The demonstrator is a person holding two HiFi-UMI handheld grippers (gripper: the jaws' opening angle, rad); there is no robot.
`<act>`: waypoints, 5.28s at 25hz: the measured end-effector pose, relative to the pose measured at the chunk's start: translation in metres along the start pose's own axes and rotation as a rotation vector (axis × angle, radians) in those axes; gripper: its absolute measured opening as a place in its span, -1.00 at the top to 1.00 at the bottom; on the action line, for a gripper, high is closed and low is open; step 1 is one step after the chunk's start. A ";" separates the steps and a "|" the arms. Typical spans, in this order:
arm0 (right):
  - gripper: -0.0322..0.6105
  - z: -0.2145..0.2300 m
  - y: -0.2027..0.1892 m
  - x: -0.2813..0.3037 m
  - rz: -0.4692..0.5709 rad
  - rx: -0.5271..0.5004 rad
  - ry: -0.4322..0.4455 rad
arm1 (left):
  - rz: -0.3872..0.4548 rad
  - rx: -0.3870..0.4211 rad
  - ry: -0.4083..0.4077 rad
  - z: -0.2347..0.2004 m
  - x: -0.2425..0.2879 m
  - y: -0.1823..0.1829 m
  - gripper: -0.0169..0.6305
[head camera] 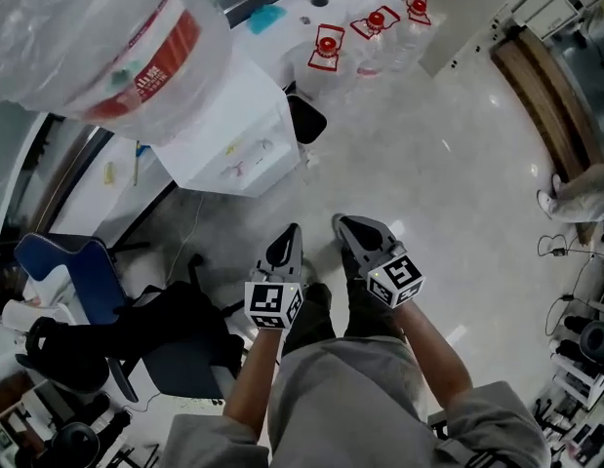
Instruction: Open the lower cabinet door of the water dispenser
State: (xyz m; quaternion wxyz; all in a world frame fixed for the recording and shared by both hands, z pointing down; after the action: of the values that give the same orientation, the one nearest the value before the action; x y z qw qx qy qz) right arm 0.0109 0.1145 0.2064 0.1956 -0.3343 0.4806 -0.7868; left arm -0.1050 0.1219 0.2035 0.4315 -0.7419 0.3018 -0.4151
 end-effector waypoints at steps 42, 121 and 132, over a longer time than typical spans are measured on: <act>0.86 0.175 -0.199 0.249 -0.156 -0.110 0.309 | -0.041 -0.029 0.323 -0.137 0.203 -0.191 0.92; 0.43 0.154 -0.362 0.246 -0.439 -0.281 0.201 | -0.566 0.787 -0.079 -0.151 0.185 -0.320 0.64; 0.43 0.141 -0.370 0.235 -0.459 -0.261 0.223 | -0.832 1.188 -0.408 -0.143 0.206 -0.343 0.40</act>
State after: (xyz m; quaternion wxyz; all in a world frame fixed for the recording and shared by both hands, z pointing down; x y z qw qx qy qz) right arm -0.0480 0.0488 0.6583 -0.0865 -0.3682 0.5079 -0.7740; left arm -0.1019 0.0532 0.6230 0.6140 -0.4994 -0.3641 -0.4910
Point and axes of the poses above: the fingertips, and each gripper's own axes: x forward along the fingers, z to its right, y out of its top, the point moved 2 cm from there along -x, backward along the fingers
